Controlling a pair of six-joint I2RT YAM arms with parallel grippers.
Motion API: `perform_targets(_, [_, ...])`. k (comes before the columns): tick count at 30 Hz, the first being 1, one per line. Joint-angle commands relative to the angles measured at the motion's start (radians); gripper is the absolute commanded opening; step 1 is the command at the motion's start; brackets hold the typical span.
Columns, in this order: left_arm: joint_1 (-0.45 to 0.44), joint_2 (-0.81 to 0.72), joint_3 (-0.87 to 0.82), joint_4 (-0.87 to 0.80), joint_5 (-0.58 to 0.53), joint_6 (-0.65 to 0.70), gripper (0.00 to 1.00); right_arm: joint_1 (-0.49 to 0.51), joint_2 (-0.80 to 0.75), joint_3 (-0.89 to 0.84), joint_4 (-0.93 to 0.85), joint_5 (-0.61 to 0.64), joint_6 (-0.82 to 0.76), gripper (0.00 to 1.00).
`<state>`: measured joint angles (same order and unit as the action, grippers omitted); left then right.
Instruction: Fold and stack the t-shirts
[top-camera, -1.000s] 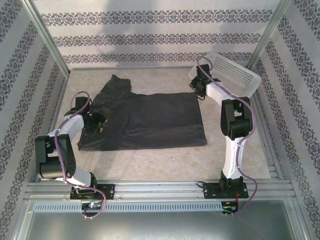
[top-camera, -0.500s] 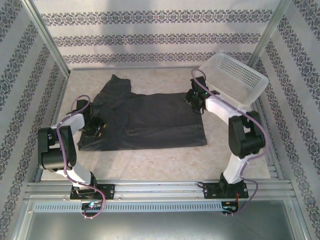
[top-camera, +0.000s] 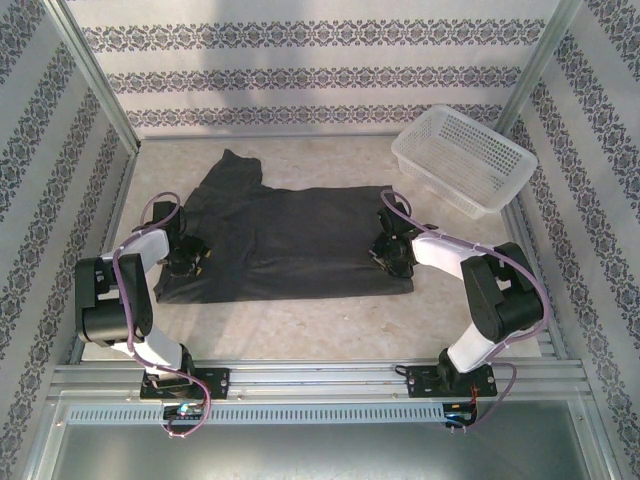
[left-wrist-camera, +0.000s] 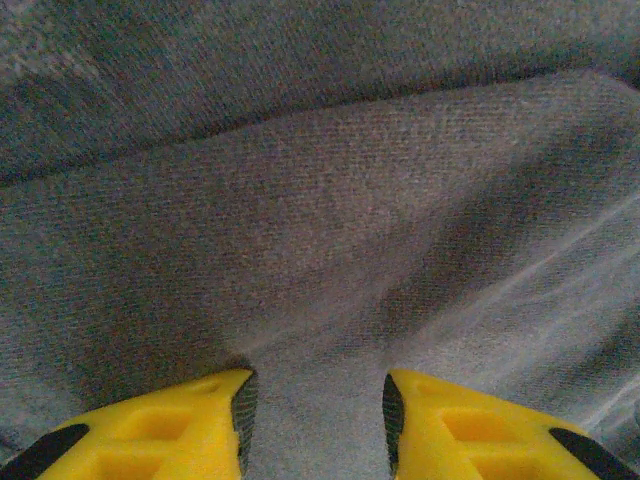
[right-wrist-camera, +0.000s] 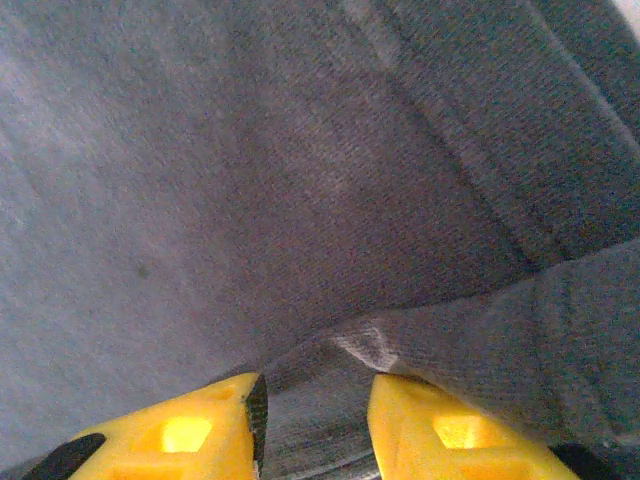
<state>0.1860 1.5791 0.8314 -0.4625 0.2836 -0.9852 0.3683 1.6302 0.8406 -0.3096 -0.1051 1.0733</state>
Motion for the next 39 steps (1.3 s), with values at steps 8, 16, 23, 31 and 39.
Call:
perform_targets(8, [0.072, -0.158, -0.193, -0.173, -0.107, -0.049, 0.38, 0.002, -0.054, -0.103, -0.285, -0.047, 0.059, 0.38])
perform_targets(16, [0.1, -0.222, -0.201, -0.215, -0.169, 0.023, 0.39, 0.057, -0.195, -0.154, -0.331, -0.087, 0.152, 0.38])
perform_targets(23, [0.1, -0.138, -0.104, -0.195, -0.176, 0.061, 0.39, -0.015, -0.082, -0.04, -0.261, -0.036, 0.105, 0.38])
perform_targets(31, [0.099, -0.123, -0.038, -0.196, -0.184, 0.101, 0.39, -0.093, -0.027, 0.036, -0.222, -0.062, 0.099, 0.37])
perform_targets(39, [0.098, -0.151, -0.015, -0.215, -0.178, 0.138, 0.39, -0.093, -0.117, 0.056, -0.257, -0.084, 0.143, 0.37])
